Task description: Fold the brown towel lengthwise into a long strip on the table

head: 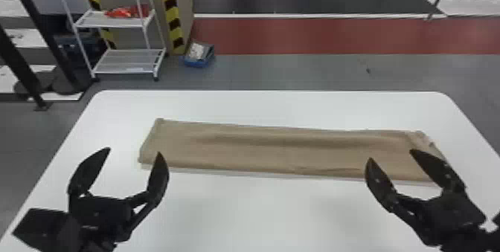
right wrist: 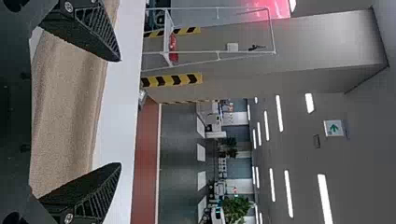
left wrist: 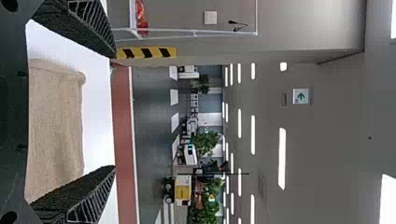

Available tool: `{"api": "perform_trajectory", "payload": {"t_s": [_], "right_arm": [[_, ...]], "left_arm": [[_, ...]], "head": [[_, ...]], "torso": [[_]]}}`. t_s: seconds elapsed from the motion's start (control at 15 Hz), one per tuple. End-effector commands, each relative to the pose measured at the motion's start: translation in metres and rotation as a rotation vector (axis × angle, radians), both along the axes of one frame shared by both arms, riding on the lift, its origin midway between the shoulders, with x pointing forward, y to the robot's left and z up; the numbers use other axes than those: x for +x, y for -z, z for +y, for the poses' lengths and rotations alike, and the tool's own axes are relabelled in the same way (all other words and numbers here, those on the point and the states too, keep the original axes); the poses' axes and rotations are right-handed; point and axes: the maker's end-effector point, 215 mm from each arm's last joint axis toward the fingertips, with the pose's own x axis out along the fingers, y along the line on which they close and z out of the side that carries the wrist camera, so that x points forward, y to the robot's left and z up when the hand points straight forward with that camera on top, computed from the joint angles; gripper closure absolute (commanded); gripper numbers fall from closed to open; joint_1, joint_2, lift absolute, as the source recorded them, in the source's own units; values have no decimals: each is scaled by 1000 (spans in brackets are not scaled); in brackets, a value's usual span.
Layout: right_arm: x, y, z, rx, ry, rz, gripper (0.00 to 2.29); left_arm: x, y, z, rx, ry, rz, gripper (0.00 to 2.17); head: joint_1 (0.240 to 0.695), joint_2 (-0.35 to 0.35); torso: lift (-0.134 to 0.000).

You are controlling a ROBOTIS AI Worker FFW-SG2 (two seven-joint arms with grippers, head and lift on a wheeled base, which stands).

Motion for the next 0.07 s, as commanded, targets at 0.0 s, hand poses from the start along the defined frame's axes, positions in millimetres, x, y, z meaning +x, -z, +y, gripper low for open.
{"api": "perform_trajectory", "payload": {"t_s": [0.0], "right_arm": [[-1, -3, 2, 2, -3, -11, 83]], "left_arm": [[-1, 1, -1, -2, 1, 3, 22]], "head": [[695, 12]], "torso": [[-116]]}}
